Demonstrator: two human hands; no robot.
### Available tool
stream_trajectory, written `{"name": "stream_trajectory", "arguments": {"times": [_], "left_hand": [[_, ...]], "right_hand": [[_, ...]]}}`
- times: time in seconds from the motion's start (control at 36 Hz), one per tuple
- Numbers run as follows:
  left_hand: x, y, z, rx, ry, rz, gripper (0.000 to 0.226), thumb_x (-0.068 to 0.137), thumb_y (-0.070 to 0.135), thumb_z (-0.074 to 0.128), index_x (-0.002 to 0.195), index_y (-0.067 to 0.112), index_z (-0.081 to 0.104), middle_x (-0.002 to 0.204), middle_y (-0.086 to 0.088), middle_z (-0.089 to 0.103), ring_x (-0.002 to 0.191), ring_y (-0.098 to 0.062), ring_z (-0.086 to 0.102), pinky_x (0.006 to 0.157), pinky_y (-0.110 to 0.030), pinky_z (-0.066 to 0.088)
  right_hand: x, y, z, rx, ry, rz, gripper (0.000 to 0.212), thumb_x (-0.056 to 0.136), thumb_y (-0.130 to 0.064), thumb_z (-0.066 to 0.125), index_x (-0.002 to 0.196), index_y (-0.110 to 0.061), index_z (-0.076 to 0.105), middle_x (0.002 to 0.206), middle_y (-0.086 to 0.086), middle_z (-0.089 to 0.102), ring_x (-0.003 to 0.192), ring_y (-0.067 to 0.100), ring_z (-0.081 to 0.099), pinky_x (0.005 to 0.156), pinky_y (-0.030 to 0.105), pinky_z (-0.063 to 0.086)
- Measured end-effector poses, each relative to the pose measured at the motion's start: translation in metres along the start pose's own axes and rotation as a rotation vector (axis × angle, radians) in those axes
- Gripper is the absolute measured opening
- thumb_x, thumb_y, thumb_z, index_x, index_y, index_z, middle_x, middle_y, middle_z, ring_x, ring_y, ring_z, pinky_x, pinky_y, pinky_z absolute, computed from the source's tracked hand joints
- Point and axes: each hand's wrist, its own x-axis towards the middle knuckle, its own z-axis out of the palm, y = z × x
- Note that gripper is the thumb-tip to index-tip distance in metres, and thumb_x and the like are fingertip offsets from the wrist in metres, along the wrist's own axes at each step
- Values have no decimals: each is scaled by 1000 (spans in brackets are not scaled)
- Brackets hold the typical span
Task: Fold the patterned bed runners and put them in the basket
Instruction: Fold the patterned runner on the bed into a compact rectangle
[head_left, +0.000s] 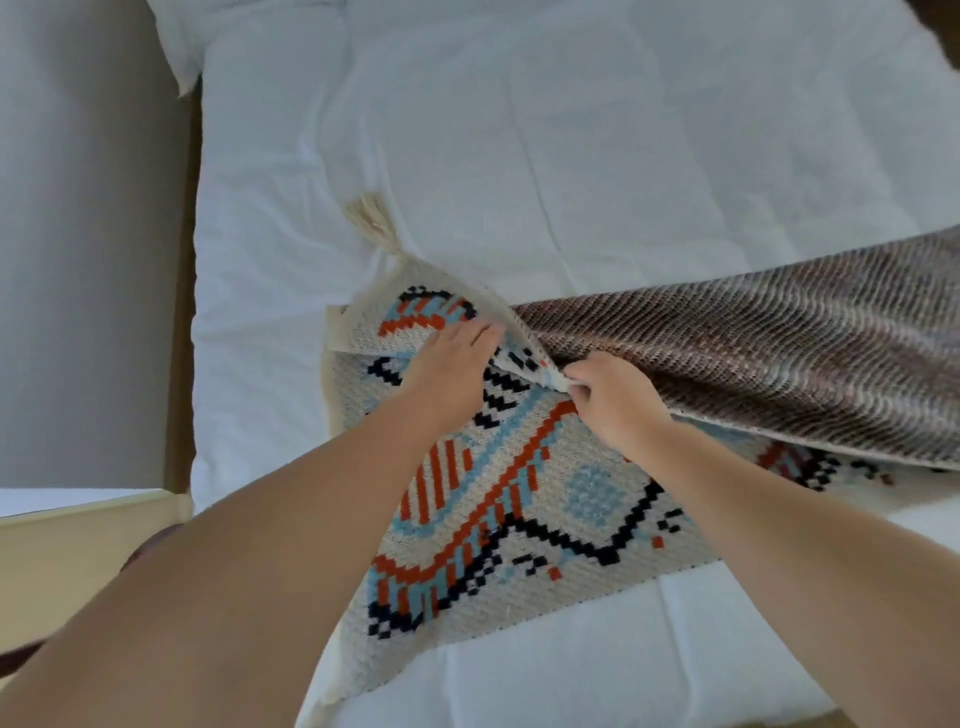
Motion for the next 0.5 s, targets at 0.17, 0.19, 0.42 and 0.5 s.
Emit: {"name": "stream_trajectory", "arguments": {"times": [0.17,0.19,0.42,0.5], "left_hand": [[48,-3,-7,152,-79,187,73,79,-9,47,143,24,36,155,-7,23,143,-25,15,116,-44,2],[54,-5,-8,188,-113,196,59,82,-3,49,135,23,47,150,-6,33,141,-24,20,116,-46,2],[37,-27,-5,240,-206,100,20,79,10,53,88,27,56,78,7,58,78,-17,54,93,-42,35],[7,-44,-3,305,-184,85,18,84,16,51,93,24,64,90,4,58,87,-18,50,83,-39,38]], "right_hand": [[-26,5,10,-72,-32,-150,20,93,-4,48,89,-12,66,85,3,56,74,21,53,65,33,47],[-28,7,10,-75,-30,-163,20,94,-5,48,90,-11,67,85,3,57,75,22,54,66,34,47],[-43,26,19,-121,-86,-100,27,90,1,49,106,-14,65,92,-4,51,74,16,54,65,31,49],[-47,26,24,-182,-143,-99,36,88,4,48,113,-18,62,91,-7,43,68,10,49,54,22,42]]}}
